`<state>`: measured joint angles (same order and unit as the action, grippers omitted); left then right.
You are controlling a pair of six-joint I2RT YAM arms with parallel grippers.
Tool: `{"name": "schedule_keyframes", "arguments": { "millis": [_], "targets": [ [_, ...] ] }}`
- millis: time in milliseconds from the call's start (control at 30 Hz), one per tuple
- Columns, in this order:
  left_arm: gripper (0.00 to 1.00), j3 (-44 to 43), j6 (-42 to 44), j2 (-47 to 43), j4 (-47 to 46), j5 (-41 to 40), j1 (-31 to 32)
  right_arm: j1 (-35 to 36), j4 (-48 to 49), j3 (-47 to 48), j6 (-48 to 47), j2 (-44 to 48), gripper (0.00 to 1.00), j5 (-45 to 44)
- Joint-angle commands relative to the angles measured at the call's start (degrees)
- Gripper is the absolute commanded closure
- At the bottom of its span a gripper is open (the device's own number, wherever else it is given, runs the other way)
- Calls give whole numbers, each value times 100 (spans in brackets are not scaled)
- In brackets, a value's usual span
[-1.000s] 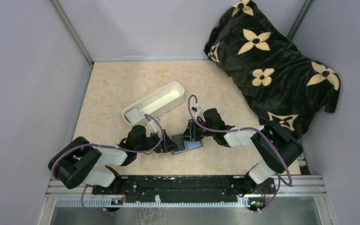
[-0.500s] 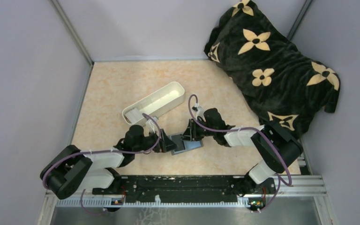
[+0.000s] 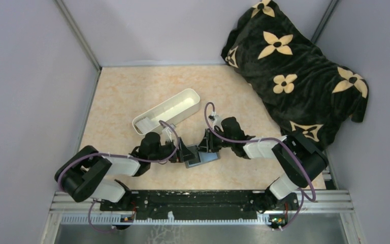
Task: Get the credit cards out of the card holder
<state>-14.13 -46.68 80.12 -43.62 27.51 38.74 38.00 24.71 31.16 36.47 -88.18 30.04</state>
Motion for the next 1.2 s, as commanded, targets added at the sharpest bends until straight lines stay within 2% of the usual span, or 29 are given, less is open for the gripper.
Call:
{"name": "schedule_keyframes", "arguments": {
  "millis": [0,300,600,1167],
  "targets": [
    [3,20,16,144,-377,68,-33,-72,122,15,-117,82,70,39],
    [3,235,62,250,-362,-9,-33,-75,296,-24,-109,-208,70,-10],
    [3,315,-27,463,-576,24,-33,-81,918,-228,-8,-991,65,101],
    [4,353,-83,679,-734,34,-33,-76,1680,-303,381,-1115,65,738]
  ]
}}
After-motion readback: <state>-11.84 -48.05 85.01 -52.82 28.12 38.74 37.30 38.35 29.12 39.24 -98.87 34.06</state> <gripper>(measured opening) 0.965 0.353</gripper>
